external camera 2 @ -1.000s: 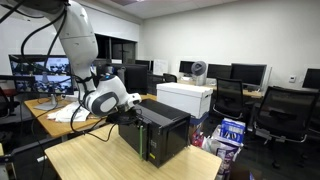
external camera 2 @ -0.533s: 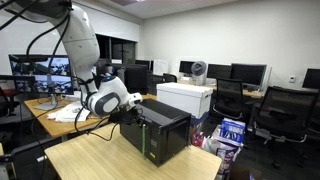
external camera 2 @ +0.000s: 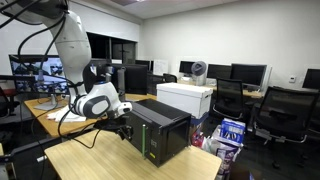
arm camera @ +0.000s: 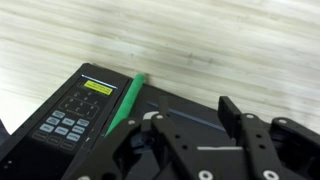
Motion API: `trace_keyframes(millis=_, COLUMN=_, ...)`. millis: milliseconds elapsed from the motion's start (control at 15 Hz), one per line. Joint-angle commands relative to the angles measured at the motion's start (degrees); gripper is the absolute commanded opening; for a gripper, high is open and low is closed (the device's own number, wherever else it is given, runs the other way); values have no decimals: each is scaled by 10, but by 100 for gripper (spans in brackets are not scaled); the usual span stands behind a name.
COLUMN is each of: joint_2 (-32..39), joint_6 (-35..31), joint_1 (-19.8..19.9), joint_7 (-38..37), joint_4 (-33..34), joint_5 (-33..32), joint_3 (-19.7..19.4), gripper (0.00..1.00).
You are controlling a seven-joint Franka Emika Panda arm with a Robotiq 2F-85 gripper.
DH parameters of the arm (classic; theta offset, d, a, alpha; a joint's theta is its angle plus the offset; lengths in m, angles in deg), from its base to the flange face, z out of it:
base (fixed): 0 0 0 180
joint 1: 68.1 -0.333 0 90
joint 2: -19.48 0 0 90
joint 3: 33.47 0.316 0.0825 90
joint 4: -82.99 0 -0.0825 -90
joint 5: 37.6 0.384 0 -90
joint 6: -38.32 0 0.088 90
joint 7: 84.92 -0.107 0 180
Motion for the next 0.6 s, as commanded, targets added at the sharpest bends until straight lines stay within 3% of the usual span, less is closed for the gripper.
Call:
trace_keyframes(millis=0, joint_2=-38, joint_6=-33, joint_1=-56, joint_7=-37, joint_4=-73, joint_5=40, joint_3=-30, gripper=84)
trace_keyframes(millis=133, joint_2=-59, joint_6=-34, joint_1=-68, joint_7=-54, joint_4=-98, joint_5=67, joint_3=-30, gripper=99)
trace_keyframes(millis=533, joint_2=-156, joint_6=13, joint_1=-55, joint_7=-111, joint_4=-138, joint_5=116, joint_3=-5, gripper=100)
